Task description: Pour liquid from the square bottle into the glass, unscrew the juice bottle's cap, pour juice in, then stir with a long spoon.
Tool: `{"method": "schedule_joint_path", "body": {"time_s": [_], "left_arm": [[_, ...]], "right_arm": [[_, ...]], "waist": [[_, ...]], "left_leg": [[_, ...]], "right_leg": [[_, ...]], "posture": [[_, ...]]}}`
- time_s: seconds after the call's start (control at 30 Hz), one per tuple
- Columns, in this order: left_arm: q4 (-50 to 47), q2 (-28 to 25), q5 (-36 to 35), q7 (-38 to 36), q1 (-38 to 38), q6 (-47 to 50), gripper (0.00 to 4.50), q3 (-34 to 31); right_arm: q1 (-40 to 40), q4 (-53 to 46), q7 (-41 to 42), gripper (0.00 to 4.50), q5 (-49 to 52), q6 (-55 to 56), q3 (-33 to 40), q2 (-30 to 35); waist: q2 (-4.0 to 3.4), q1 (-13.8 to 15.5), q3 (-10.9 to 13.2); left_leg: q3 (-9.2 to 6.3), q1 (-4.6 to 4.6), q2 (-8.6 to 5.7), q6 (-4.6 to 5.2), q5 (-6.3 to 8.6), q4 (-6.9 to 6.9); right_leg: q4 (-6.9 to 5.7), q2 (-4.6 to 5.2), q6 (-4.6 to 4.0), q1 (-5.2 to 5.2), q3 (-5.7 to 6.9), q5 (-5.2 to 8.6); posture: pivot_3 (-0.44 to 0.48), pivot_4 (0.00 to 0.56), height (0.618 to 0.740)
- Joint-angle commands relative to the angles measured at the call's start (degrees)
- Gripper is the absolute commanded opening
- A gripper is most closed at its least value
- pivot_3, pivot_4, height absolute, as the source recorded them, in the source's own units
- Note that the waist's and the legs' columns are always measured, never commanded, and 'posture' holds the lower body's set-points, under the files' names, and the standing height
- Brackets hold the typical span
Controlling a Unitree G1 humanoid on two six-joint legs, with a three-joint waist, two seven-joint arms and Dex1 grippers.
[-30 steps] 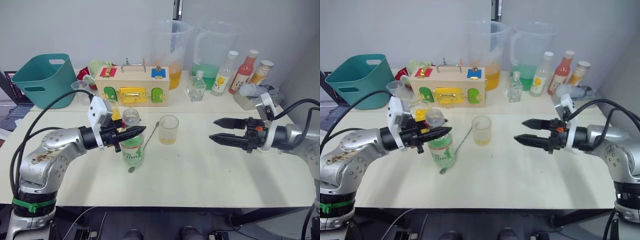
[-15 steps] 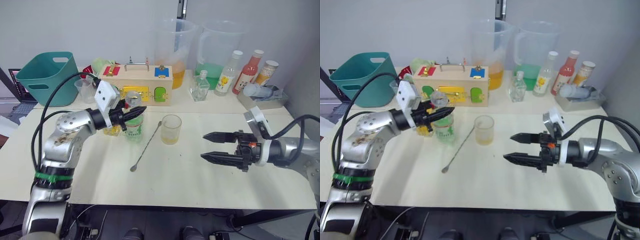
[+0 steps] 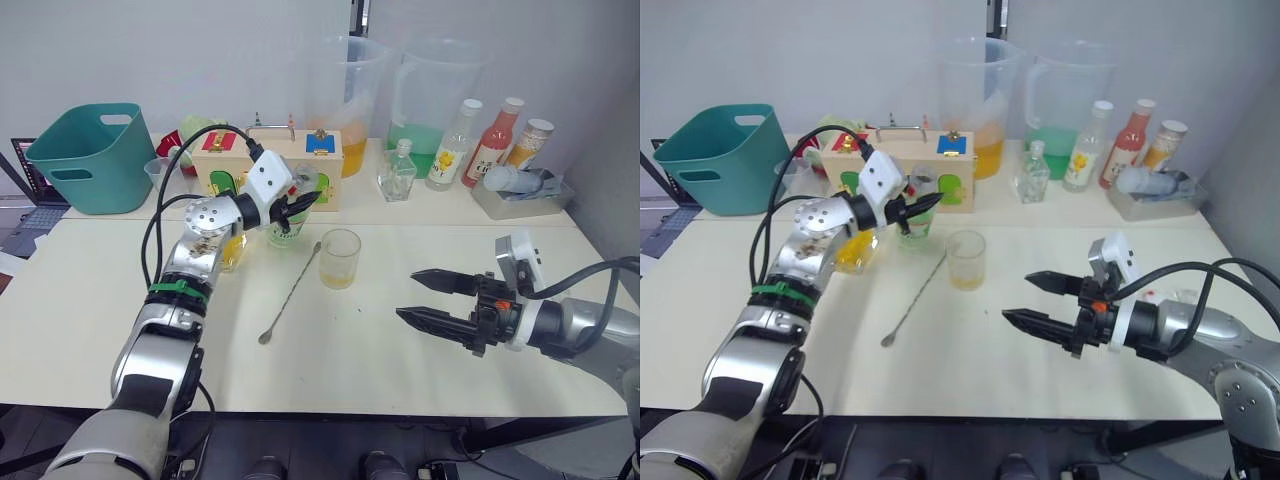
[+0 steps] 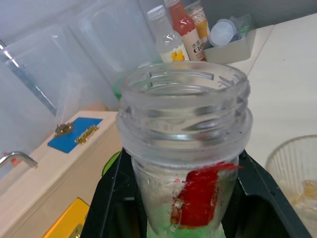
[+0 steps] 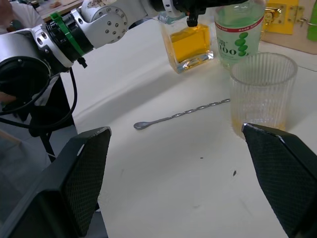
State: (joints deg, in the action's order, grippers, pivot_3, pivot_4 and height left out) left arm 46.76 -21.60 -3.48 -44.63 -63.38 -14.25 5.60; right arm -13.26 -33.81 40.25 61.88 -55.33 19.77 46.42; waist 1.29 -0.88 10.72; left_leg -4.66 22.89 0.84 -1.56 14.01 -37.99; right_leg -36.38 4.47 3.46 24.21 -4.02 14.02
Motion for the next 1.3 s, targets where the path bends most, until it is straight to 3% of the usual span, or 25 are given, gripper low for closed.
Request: {"method": "schedule_joint_path", "body": {"time_s": [0.03,0.3,0.47,1.0,1.3], "left_arm": [[6.3,0.9,5.0,5.0,-4.5,-9.4,1.24,1.1],[17.9,3.7,14.3,14.7,-8.2,-19.5,1.24,4.9],[20.4,2.2,24.3,25.8,-8.9,-27.1,1.24,10.3],[23.6,-1.2,41.5,47.5,-9.9,-32.0,1.24,20.8],[24.7,-1.7,46.4,55.4,-11.0,-32.8,1.24,24.5]], "right_arm": [[1.7,-4.0,-3.2,4.49,3.1,1.3,2.9,-0.4],[6.3,-7.8,-7.9,4.49,7.0,2.2,5.8,0.7],[7.1,-8.6,-9.8,4.49,8.1,2.8,6.3,1.6],[6.4,-7.9,-12.7,4.49,12.1,4.3,5.4,4.0],[5.9,-7.8,-13.7,4.49,13.4,4.4,5.4,5.2]], "waist": [[0.01,0.1,0.0],[0.04,0.1,0.0],[0.05,0.0,0.0],[0.07,0.1,0.0],[0.08,0.2,0.0]], "left_leg": [[0.0,0.0,-0.01,0.0,0.0,0.0],[-0.04,-0.01,-0.07,0.0,0.0,-0.1],[-0.04,-0.04,-0.07,0.0,0.0,-0.12],[-0.05,-0.04,-0.08,0.0,0.0,-0.15],[-0.05,-0.01,-0.09,0.0,0.0,-0.19]], "right_leg": [[-0.08,0.0,0.0,0.01,0.0,0.0],[-0.37,0.03,0.01,0.01,-0.01,0.0],[-0.39,0.02,0.01,0.0,-0.03,0.0],[-0.64,0.02,0.02,0.0,-0.03,-0.01],[-0.68,0.03,0.02,0.0,-0.02,-0.01]], "posture": [[0.0,0.15,0.74],[0.0,0.15,0.74],[0.0,0.15,0.74],[0.0,0.15,0.74],[0.0,0.15,0.74]]}}
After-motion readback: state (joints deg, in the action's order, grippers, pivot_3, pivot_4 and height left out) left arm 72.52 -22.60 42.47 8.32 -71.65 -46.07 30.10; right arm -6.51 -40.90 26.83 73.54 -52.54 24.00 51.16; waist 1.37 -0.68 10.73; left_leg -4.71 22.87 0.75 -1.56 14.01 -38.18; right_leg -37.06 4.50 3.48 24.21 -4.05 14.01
